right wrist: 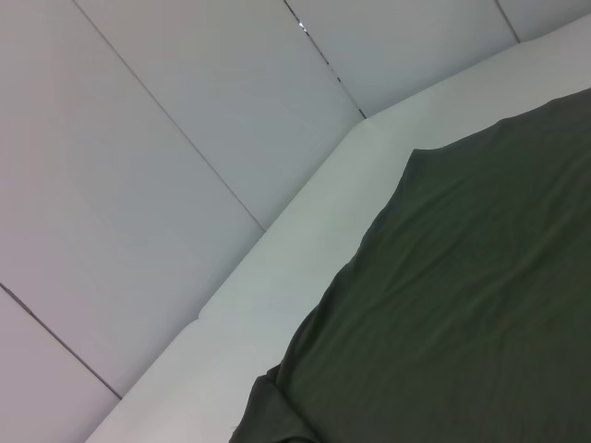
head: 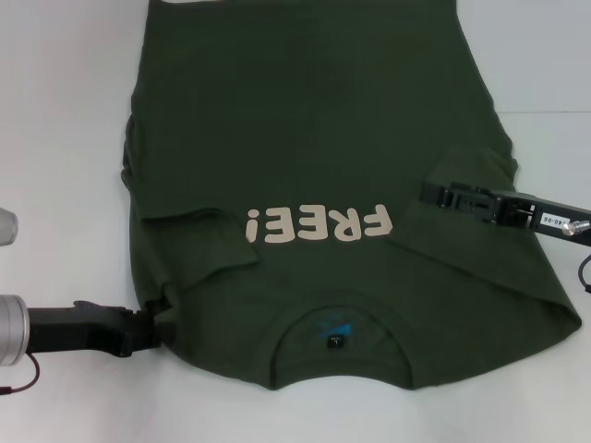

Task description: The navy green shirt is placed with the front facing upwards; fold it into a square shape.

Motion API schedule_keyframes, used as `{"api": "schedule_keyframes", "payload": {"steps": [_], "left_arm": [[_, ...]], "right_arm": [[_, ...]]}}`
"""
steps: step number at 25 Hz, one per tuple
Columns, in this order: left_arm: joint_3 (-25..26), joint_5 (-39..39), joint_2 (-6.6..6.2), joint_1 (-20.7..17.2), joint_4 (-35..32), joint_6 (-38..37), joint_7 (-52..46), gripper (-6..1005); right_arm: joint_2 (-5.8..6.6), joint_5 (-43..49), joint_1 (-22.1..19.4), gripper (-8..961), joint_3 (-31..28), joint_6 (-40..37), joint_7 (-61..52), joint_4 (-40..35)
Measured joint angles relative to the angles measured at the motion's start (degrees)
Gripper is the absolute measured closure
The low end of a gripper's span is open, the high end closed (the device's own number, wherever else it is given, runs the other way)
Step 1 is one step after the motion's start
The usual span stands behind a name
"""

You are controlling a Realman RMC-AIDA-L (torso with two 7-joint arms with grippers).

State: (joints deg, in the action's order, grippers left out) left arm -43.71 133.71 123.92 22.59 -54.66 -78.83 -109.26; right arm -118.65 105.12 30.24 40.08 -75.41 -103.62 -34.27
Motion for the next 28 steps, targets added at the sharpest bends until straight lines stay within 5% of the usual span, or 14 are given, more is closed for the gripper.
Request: {"api": "schedule_keyframes", "payload": {"steps": [13, 20, 28], "left_arm": [[0.2, 0.0, 0.00, -0.3, -0.4, 0.2, -0.9, 877], [0.7, 0.0, -0.08, -0.7, -2.0, -1.6, -1.7, 957], [5.0, -0.3, -0.25, -1.6, -5.1, -3.1, -3.1, 960]], "right_arm": [[0.02, 0.3, -0.2, 69, 0.0, 0.0, 0.0, 0.2], [1.25, 0.7, -0.7, 80, 0.5, -0.7, -1.1, 0.2], [4.06, 6.9, -0.9, 93, 0.7, -4.3, -8.1, -1.1]]}}
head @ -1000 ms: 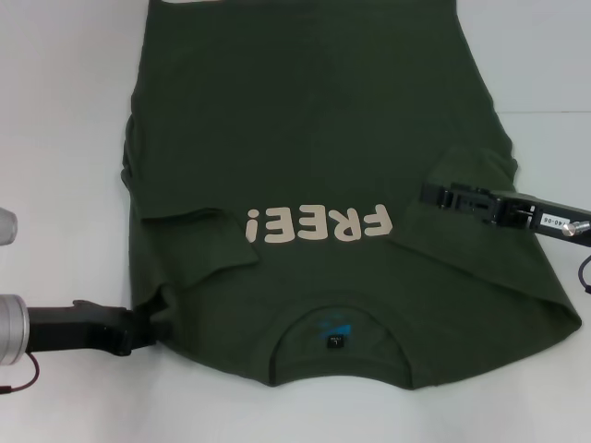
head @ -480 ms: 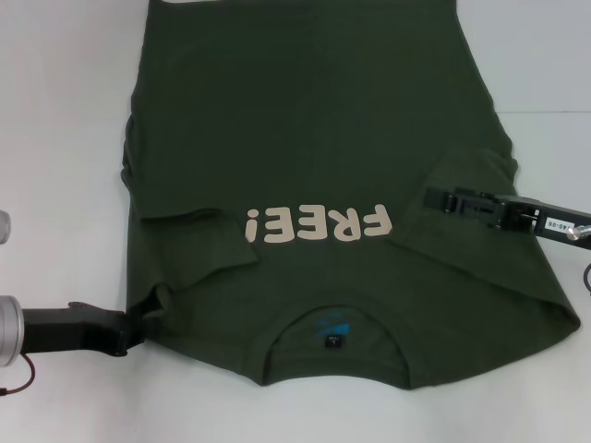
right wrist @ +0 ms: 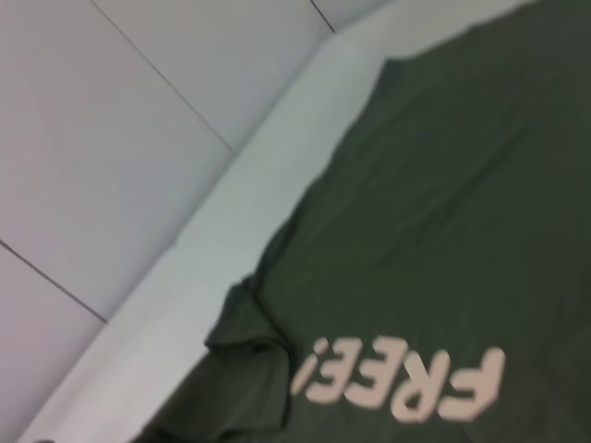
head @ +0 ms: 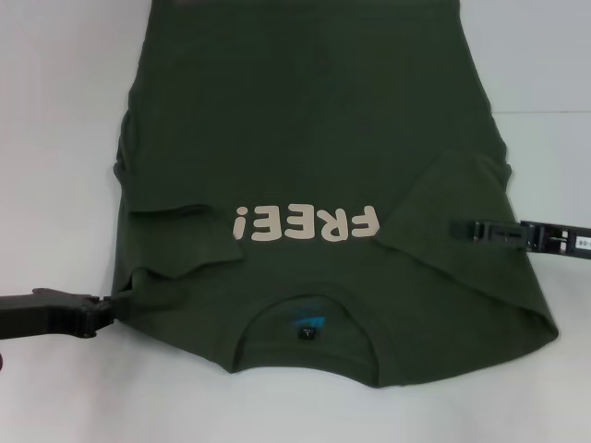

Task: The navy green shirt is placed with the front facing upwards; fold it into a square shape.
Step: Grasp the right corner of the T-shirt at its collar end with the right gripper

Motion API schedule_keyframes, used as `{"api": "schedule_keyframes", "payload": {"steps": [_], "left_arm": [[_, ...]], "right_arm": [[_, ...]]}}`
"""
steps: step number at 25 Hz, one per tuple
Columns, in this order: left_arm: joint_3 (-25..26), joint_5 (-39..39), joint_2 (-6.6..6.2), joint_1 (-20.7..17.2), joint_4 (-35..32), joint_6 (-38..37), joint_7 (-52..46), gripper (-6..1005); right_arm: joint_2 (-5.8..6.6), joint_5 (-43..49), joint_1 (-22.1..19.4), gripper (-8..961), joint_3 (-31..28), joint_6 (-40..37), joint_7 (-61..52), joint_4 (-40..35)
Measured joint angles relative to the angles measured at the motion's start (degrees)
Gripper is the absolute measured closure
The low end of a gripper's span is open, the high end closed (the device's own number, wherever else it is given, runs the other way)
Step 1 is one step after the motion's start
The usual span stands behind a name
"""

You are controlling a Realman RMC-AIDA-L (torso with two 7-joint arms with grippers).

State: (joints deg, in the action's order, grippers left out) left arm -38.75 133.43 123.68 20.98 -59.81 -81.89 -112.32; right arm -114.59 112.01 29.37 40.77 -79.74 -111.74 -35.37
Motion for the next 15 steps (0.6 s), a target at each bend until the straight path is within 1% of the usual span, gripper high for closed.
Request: {"api": "schedule_keyframes", "payload": {"steps": [7, 11, 15], "left_arm": [[0.5, 0.1, -0.02, -0.3, -0.9, -1.4, 0.0, 960], [0.5, 0.2, -0.02, -0.5, -0.8, -1.4, 0.0, 959], [0.5, 0.2, 0.02, -0.6, -0.8, -1.4, 0.3, 959]], "right_arm": [[2.19, 5.2, -0.6, 104, -0.6, -2.5, -5.6, -1.0], [3.56, 6.2, -2.2, 110, -0.6, -3.6, -8.7, -1.3], [4.31, 6.9, -4.2, 116, -0.7, -4.1, -11.4, -2.7]]}}
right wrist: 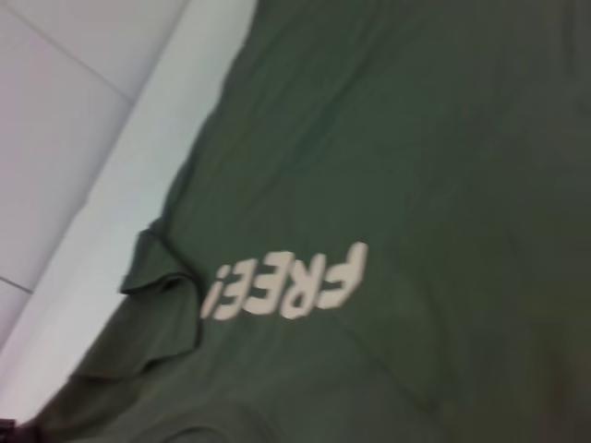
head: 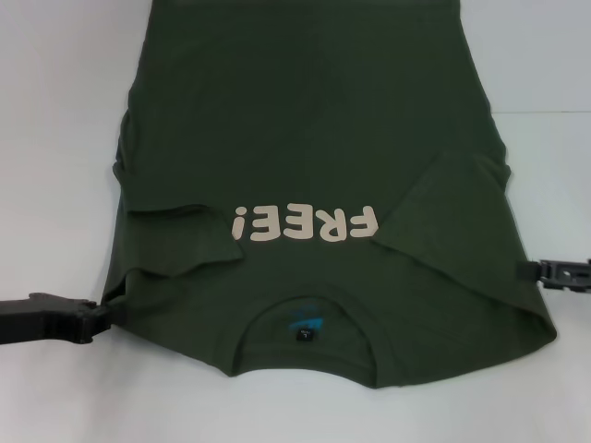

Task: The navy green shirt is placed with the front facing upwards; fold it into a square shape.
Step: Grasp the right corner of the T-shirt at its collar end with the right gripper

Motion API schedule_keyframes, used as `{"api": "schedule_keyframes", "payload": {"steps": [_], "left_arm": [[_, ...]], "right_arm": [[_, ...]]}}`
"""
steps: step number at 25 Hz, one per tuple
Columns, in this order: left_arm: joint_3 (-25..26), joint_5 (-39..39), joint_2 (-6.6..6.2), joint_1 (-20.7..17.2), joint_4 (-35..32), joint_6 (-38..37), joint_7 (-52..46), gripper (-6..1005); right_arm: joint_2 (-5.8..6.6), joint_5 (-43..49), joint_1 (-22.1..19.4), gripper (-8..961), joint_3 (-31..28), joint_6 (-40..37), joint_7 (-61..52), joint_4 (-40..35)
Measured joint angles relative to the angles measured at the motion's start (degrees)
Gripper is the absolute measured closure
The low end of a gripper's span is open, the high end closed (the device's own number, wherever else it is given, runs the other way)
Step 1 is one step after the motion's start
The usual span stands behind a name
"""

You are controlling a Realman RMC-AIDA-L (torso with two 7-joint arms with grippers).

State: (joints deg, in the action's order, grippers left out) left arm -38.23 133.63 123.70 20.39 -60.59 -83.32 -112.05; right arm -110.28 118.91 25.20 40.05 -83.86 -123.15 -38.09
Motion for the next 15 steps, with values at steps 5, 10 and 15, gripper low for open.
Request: {"api": "schedule_keyframes", "payload": {"steps": [5, 10, 15], "left_arm": [[-0.2, 0.0, 0.09, 0.0, 0.2, 0.0, 0.2, 959], [-0.2, 0.1, 0.12, 0.0, 0.3, 0.0, 0.2, 960], [-0.2, 0.0, 0.14, 0.2, 0.4, 0.2, 0.2, 960]], "right_arm": [[0.55, 3.3, -1.2, 124, -0.4, 0.0, -2.5, -0.6], [0.21, 6.4, -1.4, 132, -0.7, 0.1, -3.0, -0.6], [-0.03, 7.5, -1.5, 140, -0.7, 0.5, -3.0, -0.2]]}}
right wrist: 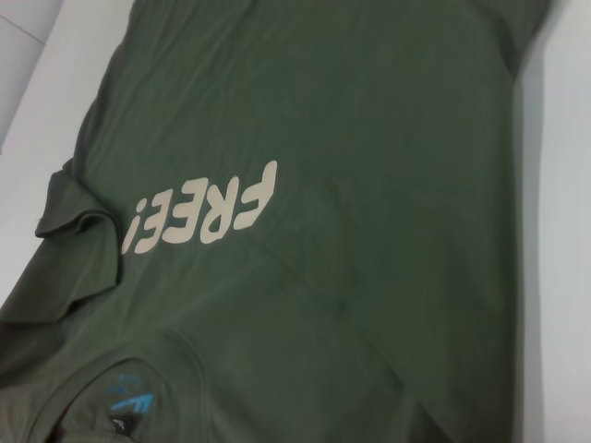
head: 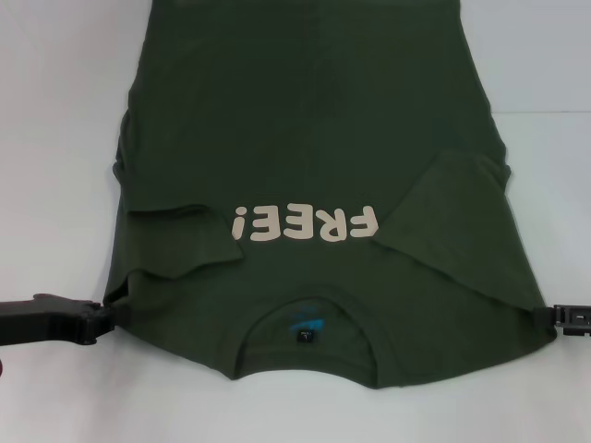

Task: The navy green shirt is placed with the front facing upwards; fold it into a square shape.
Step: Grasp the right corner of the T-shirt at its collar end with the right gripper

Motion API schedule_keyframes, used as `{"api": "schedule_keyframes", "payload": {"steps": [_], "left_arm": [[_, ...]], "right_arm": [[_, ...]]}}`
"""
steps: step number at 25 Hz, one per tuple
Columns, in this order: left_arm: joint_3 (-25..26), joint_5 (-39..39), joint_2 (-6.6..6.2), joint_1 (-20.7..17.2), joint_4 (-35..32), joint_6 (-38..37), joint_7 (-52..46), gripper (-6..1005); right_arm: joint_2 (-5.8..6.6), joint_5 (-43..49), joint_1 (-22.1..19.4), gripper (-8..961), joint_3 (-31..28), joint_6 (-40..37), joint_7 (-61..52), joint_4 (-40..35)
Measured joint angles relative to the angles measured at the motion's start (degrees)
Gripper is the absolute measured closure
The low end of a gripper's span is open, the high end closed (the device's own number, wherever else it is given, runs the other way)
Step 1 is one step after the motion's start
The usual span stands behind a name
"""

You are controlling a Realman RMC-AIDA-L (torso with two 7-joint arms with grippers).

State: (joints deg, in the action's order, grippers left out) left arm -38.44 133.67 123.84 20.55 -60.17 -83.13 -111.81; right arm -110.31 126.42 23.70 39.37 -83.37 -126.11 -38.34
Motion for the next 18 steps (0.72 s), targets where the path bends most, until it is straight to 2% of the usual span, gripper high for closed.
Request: {"api": "schedule_keyframes", "payload": {"steps": [5, 18], "left_arm": [[-0.2, 0.0, 0.08, 0.2, 0.1, 0.1, 0.0, 959], [-0.3, -0.3, 0.09, 0.3, 0.1, 0.3, 0.0, 960]], "right_arm": [[-0.19, 0.1, 0.0, 148, 0.0, 0.4, 0.1, 0.4], [-2.04, 1.8, 2.0, 169, 0.8, 0.4, 0.2, 0.5]]}}
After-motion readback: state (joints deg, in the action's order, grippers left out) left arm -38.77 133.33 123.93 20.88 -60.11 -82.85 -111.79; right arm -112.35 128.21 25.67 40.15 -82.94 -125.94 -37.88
